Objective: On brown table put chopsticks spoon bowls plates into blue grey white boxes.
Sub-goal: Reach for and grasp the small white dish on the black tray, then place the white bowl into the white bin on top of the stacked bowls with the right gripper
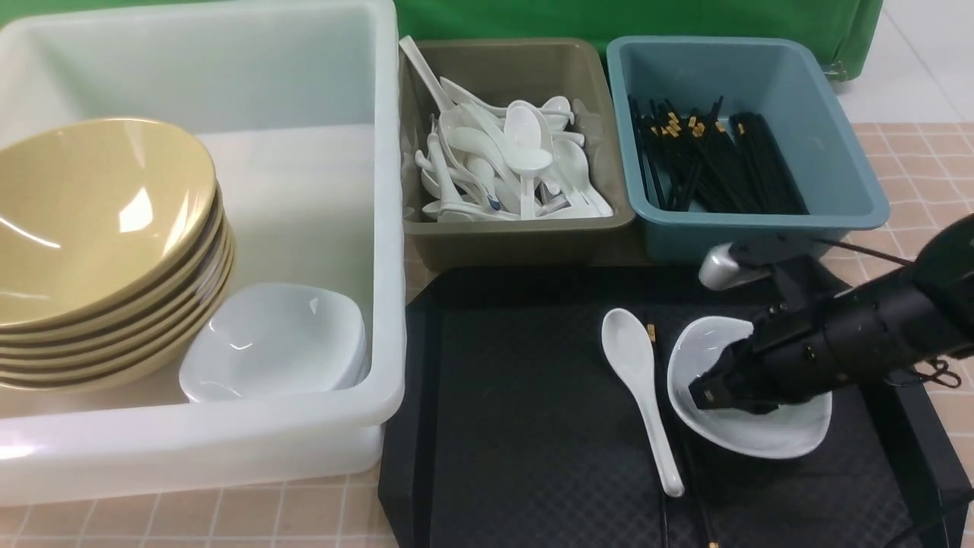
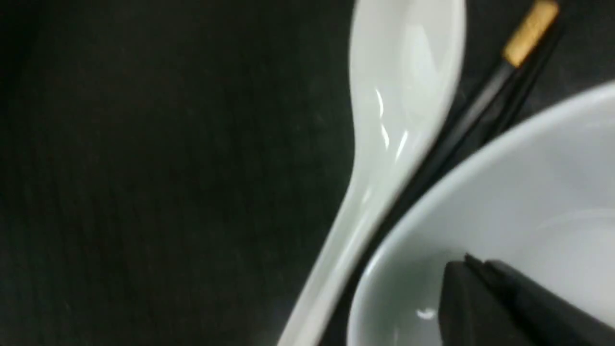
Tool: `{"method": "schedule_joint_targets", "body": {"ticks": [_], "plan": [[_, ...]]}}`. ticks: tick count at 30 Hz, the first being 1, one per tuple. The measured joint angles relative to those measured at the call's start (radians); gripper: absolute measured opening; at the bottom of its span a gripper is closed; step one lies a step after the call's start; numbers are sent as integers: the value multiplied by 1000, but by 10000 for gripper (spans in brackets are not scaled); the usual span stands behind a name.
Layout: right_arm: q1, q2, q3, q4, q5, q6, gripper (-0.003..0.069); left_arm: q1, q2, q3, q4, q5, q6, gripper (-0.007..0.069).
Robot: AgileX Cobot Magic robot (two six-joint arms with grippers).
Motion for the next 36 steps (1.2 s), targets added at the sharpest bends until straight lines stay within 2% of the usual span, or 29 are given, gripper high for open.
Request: {"method": "schedule_joint_targets", "body": {"ticks": [1, 4, 5, 6, 7, 9, 11, 14, 17, 21, 24, 25, 27, 29, 31, 33, 36], "plan": [[0, 0, -3, -3, 0, 0, 63, 0, 0, 0, 0, 0, 0, 5], [-60, -41, -47, -104, 15, 117, 168, 0, 0, 0, 0, 0, 0, 5], [-65, -43, -49, -111, 15, 123, 176, 0, 0, 0, 0, 0, 0, 5], [-101, -57, -62, -174, 17, 161, 244, 0, 0, 0, 1, 0, 0, 5], [-110, -58, -62, -180, 17, 168, 261, 0, 0, 0, 1, 0, 0, 5], [-158, -58, -64, -232, 10, 184, 361, 0, 0, 0, 4, 0, 0, 5], [-184, -36, -62, -250, -3, 194, 427, 0, 0, 0, 8, 0, 0, 5], [-196, 17, -60, -255, -8, 197, 459, 0, 0, 0, 9, 0, 0, 5], [-196, 51, -60, -253, 7, 199, 447, 0, 0, 0, 12, 0, 0, 5], [-201, 64, -65, -242, 58, 198, 217, 0, 0, 0, 14, 0, 0, 5], [-225, 26, -89, -229, 135, 205, 144, 0, 0, 0, 18, 0, 0, 5], [-225, 26, -89, -229, 135, 205, 144, 0, 0, 0, 18, 0, 0, 5], [-232, -34, -140, -241, 229, 213, 76, 0, 0, 0, 18, 0, 0, 5], [-219, -84, -194, -219, 298, 217, 74, 0, 0, 0, 19, 0, 0, 5], [-191, -114, -236, -179, 325, 213, 74, 0, 0, 0, 19, 0, 0, 5], [-94, -152, -306, -84, 325, 183, 74, 0, 0, 0, 19, 0, 0, 5], [109, -153, -398, -2, 223, 168, 74, 0, 0, 0, 19, 0, 0, 5]]}}
